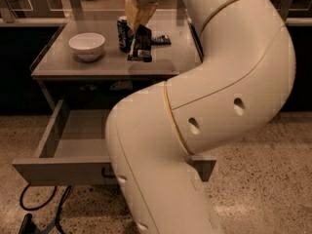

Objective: Place rxbar chocolate into top drawer

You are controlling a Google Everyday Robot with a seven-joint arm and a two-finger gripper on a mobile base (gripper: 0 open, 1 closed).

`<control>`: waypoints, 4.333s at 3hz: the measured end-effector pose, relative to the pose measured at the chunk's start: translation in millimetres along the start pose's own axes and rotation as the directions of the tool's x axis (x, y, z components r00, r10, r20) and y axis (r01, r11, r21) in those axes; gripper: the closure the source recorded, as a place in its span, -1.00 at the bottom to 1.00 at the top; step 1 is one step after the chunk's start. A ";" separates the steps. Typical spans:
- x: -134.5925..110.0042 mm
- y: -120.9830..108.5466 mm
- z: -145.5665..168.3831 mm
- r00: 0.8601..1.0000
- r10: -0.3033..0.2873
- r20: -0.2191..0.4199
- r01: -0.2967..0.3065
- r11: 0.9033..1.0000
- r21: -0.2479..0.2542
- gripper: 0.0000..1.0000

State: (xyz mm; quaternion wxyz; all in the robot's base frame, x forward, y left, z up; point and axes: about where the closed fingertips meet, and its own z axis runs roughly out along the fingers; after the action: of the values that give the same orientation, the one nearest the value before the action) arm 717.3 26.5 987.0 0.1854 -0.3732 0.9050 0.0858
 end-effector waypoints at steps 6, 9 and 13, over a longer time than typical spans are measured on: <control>-29.3 -39.3 -13.4 0.984 -0.171 0.043 0.147 0.930 0.336 1.00; 3.4 -63.8 -6.5 0.998 -0.057 0.007 0.050 0.930 0.365 1.00; 90.9 -127.0 -34.1 0.987 0.157 0.018 -0.153 0.925 0.348 1.00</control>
Offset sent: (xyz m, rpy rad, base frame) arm -0.0758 -0.0176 -0.0865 -0.2290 -0.5058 -0.0783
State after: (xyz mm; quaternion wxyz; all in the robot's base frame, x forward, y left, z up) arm 738.5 -131.7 979.8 0.2366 -0.2621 0.9334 -0.0634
